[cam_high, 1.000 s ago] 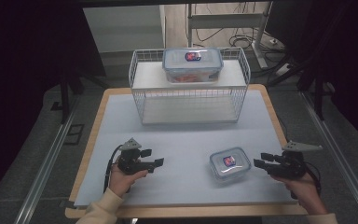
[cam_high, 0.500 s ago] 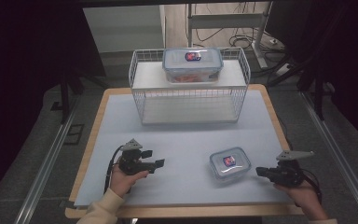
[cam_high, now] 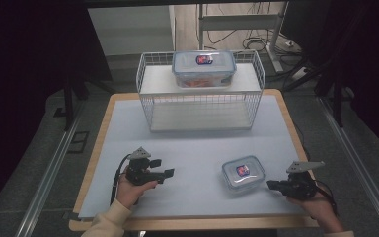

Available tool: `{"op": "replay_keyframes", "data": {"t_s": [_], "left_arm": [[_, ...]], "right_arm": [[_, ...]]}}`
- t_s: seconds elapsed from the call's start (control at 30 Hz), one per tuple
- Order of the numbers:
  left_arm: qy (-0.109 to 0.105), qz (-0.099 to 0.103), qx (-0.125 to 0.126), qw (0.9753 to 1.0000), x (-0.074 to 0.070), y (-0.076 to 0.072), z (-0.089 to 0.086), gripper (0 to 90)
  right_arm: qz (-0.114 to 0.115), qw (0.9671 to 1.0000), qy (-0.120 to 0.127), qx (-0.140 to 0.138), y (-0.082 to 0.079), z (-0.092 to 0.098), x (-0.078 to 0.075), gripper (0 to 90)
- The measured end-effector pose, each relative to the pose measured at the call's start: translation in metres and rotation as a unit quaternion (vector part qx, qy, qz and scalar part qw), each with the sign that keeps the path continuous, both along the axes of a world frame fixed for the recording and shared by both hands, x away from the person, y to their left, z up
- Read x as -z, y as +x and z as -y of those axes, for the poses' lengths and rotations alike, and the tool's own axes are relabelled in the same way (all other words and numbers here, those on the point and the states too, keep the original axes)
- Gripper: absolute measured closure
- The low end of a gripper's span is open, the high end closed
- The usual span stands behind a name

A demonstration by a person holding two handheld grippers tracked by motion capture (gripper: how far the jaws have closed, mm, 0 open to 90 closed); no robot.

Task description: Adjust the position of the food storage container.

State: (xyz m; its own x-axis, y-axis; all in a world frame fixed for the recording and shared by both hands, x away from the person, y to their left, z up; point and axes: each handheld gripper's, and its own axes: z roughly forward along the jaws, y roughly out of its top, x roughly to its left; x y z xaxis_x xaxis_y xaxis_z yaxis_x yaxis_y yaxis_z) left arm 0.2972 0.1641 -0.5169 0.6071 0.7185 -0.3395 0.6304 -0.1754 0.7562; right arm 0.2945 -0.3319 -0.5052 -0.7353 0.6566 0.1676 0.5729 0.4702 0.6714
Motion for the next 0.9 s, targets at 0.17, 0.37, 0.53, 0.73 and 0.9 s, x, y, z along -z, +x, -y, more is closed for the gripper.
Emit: {"op": "replay_keyframes", "data": {"t_s": [0.17,0.37,0.53,0.73,0.9], "left_arm": [[0.0,-0.001,-0.001,1.0,0.0,0.0,0.0,26.5],[0.0,-0.001,0.001,1.0,0.001,0.0,0.001,26.5],[0.0,-0.002,0.001,1.0,0.001,0.0,0.001,26.5],[0.0,-0.002,0.002,1.0,0.001,0.0,0.001,26.5],[0.001,-0.003,0.003,1.0,0.002,0.001,0.002,26.5]], "right_arm": [[-0.003,0.9994,0.013,-0.032,-0.004,-0.013,-0.002,89.4],[0.0,0.9967,0.015,-0.08,-0.016,-0.049,-0.003,89.4],[0.008,0.9949,0.012,-0.1,-0.022,-0.07,-0.002,89.4],[0.021,0.9947,0.009,-0.1,-0.023,-0.087,-0.003,89.5],[0.023,0.996,0.014,-0.085,-0.019,-0.091,-0.002,89.4]]}}
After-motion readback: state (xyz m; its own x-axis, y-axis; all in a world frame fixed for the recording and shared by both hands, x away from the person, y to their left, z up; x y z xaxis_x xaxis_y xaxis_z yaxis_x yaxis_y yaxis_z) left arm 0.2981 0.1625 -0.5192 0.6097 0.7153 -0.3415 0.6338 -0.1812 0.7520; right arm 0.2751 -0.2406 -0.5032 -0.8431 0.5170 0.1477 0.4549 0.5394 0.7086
